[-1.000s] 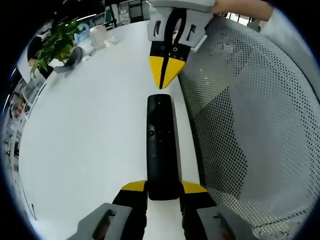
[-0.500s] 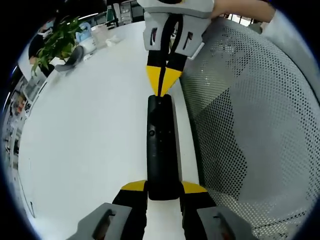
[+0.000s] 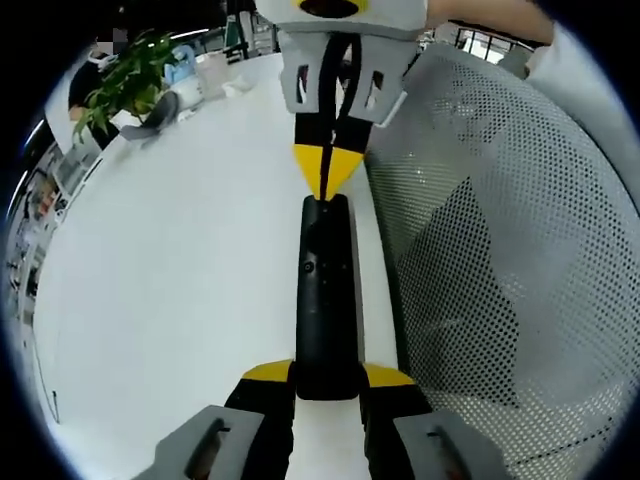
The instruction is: Press the specified remote control buttons in sequence, fully releasing each button before pressing the next.
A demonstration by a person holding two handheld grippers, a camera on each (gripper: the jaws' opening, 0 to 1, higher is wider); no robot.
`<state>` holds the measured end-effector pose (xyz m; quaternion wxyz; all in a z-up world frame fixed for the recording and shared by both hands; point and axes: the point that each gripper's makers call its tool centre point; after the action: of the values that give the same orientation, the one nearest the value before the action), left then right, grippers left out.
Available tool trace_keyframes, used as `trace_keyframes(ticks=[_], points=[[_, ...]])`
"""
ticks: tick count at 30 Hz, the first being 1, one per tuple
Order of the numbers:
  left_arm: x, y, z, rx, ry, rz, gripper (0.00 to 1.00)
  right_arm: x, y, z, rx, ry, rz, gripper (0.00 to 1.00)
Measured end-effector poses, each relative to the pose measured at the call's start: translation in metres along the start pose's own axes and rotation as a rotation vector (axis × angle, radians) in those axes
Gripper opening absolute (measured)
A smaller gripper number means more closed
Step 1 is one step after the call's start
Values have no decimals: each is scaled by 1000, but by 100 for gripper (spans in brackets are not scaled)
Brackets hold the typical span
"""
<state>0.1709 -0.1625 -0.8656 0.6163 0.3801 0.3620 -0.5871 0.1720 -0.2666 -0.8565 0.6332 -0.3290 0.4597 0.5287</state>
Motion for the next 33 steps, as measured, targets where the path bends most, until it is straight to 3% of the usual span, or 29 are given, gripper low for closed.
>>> trace_keyframes(ticks=[4,8,14,17,23,26,30,31,33], points=[[0,0,0,-49,-48,24,24,0,-1,0,44,-9,15,0],[-1,0,0,-50,-77,22,24,-1,1,-1,-14,-23,17,0],[0,-1,3,-65,-47,27,24,-3,3,-2,-65,-90,10,0],[1,-2,4,-62,-18,32,24,-2,4,-2,-135,-100,15,0],[1,-1,3,-56,-17,24,24,-3,0,0,48,-170,-10,0],[1,0,3,-56,-13,15,24,-3,1,0,25,-205,-60,0],[2,0,3,-47,11,13,24,-4,1,1,131,-260,-54,0],[2,0,3,-45,16,17,24,-5,1,-1,141,-232,-30,0],[1,0,2,-48,18,24,24,-8,-2,1,146,-242,-58,0]])
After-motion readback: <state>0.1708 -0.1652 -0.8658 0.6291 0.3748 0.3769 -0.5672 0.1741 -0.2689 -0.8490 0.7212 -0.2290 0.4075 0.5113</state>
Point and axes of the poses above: the point that each gripper's makers call its tool centre point, and the gripper's own axes: x roughly forward along the fingers, y roughly to its left, z roughly out of its top, and after that the axes turned 3 degrees about z, right-handed
